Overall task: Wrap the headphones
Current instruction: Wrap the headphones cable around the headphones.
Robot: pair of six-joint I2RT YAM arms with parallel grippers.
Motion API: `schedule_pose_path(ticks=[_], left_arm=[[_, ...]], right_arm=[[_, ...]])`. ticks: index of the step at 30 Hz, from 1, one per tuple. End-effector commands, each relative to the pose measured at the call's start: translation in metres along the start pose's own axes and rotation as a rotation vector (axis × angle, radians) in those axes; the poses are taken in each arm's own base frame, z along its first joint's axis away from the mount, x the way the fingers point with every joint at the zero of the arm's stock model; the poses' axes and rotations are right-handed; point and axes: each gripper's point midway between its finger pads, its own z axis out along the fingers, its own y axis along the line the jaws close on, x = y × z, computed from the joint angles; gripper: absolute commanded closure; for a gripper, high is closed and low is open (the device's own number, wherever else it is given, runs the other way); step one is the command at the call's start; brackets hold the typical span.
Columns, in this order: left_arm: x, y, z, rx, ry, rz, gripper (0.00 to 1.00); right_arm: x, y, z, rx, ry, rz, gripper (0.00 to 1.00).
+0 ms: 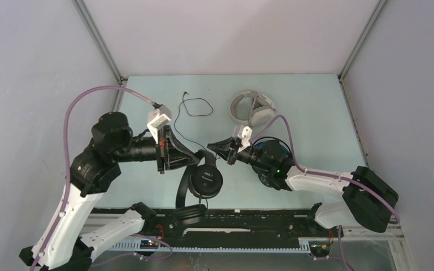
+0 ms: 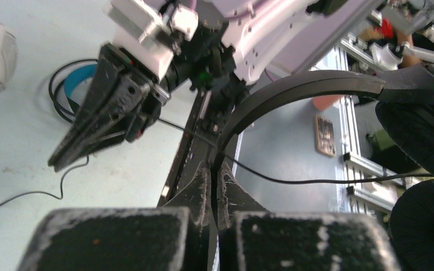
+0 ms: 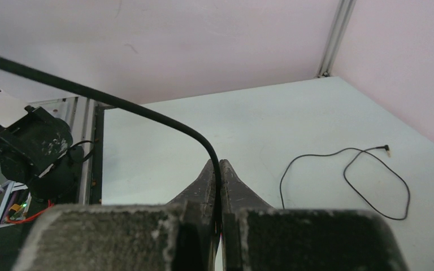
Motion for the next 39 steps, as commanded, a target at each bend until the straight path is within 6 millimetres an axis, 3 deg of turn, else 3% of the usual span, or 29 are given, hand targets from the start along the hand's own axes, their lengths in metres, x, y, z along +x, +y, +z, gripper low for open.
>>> schedule_pose_path(ticks=[1,7,13,17,26,31,39], left_arm=[[0.031,0.01,0.011,0.015,0.125,0.026,1.0],[0.078,0.045,0.019,-0.1,0.34,0.035,1.0],[0.096,0.085,0.016,-0.315,0.463,0.11,1.0],[0.109,0.114,0.008,-0.475,0.565,0.143,1.0],[0.111,0.155,-0.005,-0.71,0.632,0.176,1.0],[0.119,0.169,-0.009,-0.779,0.681,0.181,1.0],[0.113,0.191,-0.015,-0.929,0.679,0.189,1.0]], right_arm=[[-0.033,-0.014,-0.001,0.033,-0.051,-0.038,1.0],[-0.038,-0.031,-0.019,0.089,0.0,-0.045,1.0],[-0.042,-0.049,-0.042,0.172,0.094,-0.069,1.0],[-0.058,-0.047,-0.05,0.174,0.154,-0.073,1.0],[-0.072,-0.027,-0.059,0.131,0.256,0.066,1.0],[-0.075,-0.022,-0.063,0.146,0.302,0.145,1.0],[-0.077,-0.009,-0.058,0.138,0.384,0.267,1.0]])
